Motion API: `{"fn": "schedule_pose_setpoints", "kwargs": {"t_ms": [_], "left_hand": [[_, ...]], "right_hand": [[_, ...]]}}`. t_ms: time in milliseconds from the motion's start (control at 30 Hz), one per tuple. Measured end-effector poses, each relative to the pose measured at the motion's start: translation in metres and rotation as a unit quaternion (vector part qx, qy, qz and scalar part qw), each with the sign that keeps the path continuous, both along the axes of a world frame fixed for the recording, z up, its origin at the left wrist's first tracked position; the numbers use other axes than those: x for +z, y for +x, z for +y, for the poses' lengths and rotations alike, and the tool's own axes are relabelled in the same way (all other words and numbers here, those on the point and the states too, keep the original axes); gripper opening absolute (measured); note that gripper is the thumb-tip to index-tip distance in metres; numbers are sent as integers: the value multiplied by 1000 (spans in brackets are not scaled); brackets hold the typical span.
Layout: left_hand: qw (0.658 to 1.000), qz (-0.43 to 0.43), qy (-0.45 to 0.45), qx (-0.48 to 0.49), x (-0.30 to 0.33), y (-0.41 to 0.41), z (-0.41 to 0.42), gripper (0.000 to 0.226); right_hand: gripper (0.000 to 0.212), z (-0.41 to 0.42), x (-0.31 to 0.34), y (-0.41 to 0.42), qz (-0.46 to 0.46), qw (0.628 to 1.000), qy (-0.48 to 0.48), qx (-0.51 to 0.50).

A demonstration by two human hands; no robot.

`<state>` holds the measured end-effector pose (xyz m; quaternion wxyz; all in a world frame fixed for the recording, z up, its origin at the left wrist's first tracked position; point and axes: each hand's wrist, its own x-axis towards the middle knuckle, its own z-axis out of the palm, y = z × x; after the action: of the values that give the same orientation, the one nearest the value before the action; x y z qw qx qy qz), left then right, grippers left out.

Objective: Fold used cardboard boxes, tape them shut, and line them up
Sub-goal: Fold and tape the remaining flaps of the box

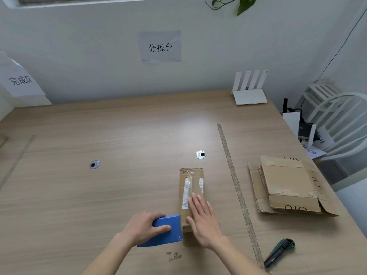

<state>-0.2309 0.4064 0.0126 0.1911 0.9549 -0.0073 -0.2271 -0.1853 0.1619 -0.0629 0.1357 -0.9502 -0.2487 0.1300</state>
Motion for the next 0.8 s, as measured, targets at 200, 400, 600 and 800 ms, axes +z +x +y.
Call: {"fn": "schedule_pose_setpoints", "kwargs": {"t_ms": [200, 400, 600, 800], "left_hand": [[999, 3, 23, -34, 2, 9, 1, 55], [999, 17, 31, -35, 0, 11, 15, 56], [996, 34, 83, 1, 11, 0, 59, 50], [993, 5, 108, -40, 8, 19, 31, 58]], "right_hand": [[70, -14, -8, 4, 12, 999, -51, 11], [70, -14, -5, 5, 30, 997, -67, 4], [70, -13, -10, 8, 36, 997, -74, 15], [74, -23, -6, 10, 40, 998, -26, 32]]}}
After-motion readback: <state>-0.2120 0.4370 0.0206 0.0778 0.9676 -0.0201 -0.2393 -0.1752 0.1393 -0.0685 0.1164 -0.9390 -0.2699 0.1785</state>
